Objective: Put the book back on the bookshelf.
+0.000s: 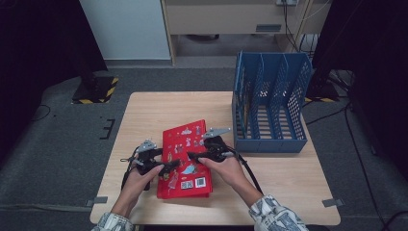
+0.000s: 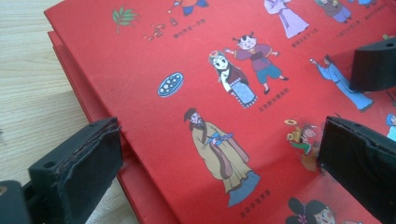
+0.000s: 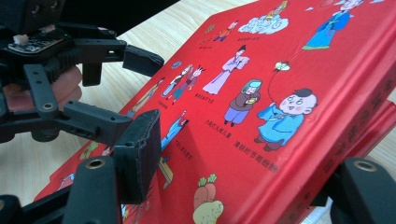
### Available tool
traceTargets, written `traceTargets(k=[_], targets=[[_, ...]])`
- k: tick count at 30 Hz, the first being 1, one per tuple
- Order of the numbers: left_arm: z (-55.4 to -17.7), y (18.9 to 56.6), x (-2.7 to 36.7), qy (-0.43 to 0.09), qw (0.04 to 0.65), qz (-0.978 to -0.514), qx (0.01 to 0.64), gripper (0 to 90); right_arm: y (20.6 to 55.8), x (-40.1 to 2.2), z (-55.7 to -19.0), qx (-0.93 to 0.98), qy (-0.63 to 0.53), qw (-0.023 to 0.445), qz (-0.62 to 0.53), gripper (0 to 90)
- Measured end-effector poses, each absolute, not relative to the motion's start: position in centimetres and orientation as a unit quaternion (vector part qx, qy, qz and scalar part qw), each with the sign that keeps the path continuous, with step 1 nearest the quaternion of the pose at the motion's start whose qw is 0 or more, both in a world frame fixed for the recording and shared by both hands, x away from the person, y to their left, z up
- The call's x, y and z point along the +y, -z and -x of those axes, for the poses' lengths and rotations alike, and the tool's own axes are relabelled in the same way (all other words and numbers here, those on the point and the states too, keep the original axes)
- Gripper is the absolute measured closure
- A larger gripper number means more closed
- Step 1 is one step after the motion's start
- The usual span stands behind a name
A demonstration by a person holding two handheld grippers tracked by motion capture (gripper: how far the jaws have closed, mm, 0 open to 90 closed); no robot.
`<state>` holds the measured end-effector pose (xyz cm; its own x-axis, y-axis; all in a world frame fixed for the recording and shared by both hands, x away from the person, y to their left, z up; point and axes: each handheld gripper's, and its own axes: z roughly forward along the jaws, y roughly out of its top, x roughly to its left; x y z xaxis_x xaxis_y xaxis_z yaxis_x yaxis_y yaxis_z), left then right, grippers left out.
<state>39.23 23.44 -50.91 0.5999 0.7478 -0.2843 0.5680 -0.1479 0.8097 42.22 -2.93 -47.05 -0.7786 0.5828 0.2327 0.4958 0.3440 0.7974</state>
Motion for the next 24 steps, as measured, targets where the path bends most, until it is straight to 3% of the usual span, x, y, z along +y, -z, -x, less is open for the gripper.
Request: traceTargets(k=[10, 24], targets=[[-39.47, 51.05, 24.12, -0.064, 0.499, -0.745, 0.439, 0.0, 46.72, -3.14, -42.00, 0.813, -0.485, 0.047, -0.319, 41.1], [-39.35, 50.44, 23.96, -0.080, 0.486, -0.758, 0.428, 0.6, 46.92, -3.45, -42.21, 0.811, -0.490, 0.030, -0.318, 41.1]])
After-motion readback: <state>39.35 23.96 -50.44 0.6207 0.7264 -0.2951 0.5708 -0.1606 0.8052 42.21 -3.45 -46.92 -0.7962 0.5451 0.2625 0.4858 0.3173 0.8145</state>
